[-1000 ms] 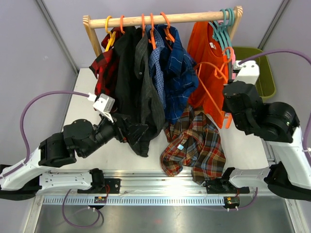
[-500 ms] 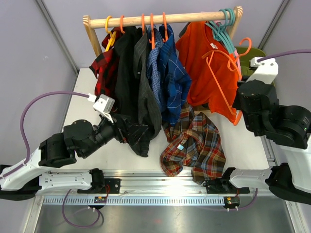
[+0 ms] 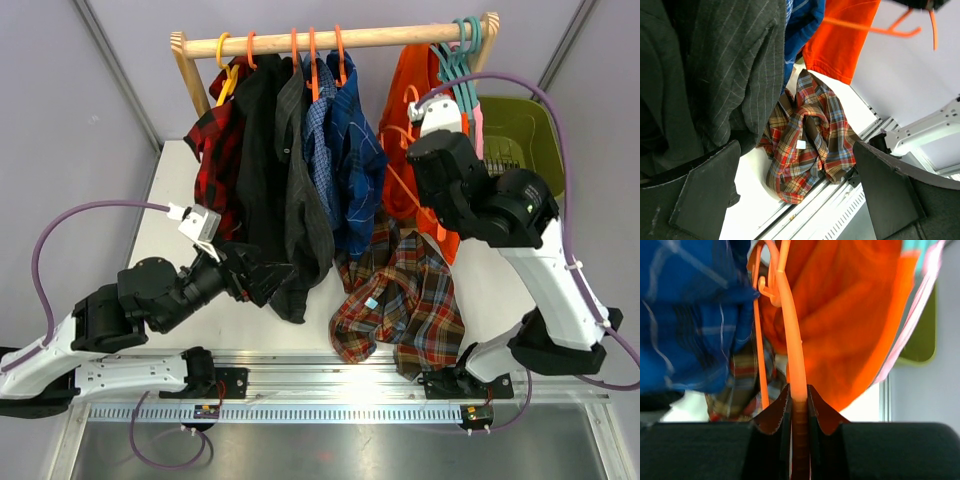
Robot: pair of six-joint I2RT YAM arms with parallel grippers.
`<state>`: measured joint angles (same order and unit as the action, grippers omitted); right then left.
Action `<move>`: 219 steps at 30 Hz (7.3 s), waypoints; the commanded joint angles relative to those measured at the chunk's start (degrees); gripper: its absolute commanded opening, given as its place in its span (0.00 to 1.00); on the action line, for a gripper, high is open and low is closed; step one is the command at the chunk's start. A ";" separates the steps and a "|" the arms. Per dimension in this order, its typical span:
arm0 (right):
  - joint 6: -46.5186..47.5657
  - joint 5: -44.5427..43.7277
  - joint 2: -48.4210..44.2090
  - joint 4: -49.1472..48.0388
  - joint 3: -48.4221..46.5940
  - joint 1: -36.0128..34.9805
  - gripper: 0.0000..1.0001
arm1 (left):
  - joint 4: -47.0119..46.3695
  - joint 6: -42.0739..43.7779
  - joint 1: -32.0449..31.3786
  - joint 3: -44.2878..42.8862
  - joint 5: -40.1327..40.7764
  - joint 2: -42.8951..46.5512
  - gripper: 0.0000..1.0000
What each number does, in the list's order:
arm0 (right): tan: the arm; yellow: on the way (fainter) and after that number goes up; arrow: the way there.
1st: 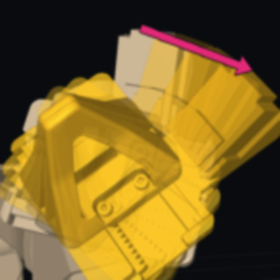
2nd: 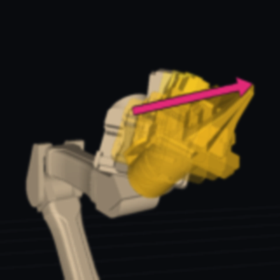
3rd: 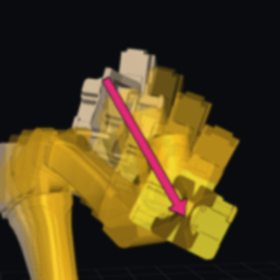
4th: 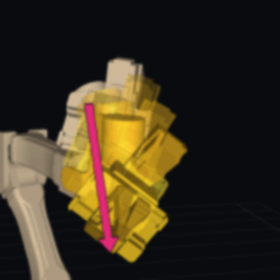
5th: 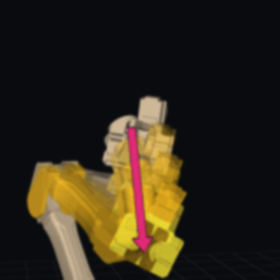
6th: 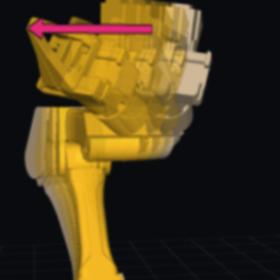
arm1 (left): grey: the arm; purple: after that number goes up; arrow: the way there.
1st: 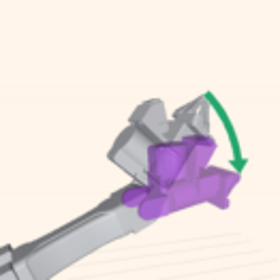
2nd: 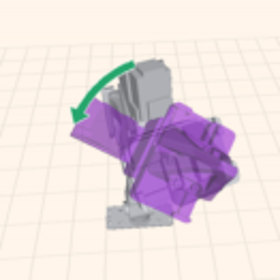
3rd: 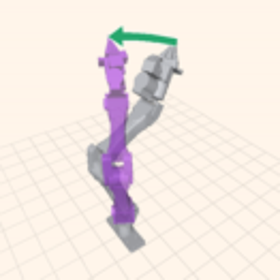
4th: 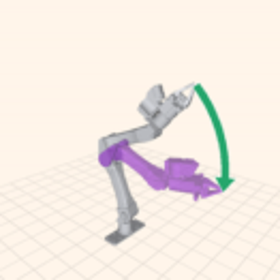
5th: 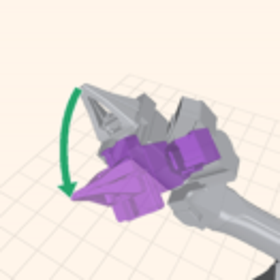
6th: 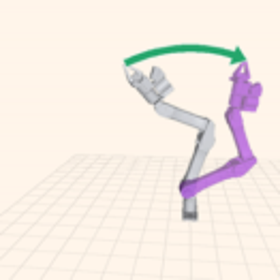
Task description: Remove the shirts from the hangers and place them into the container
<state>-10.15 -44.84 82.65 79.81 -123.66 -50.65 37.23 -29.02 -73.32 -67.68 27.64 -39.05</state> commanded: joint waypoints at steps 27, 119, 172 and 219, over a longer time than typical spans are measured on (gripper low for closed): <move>24.31 -10.98 16.84 -28.66 -17.76 2.22 0.00 | -4.27 -1.31 -0.25 4.84 -0.13 7.23 0.99; -59.36 4.25 -20.13 -34.70 85.10 8.29 0.00 | -1.37 -4.21 -0.33 5.63 -4.43 1.87 0.99; -8.56 40.26 22.74 -43.80 -25.44 67.35 0.00 | -0.32 -2.62 -0.33 -1.66 -7.78 -1.65 0.99; -5.94 35.28 22.49 -51.86 -1.86 58.66 0.99 | -0.14 -4.30 -0.25 -1.58 -4.70 -1.12 0.99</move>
<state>-18.76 -4.10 122.19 36.82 -123.26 10.22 39.38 -33.26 -73.41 -69.25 22.33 -41.60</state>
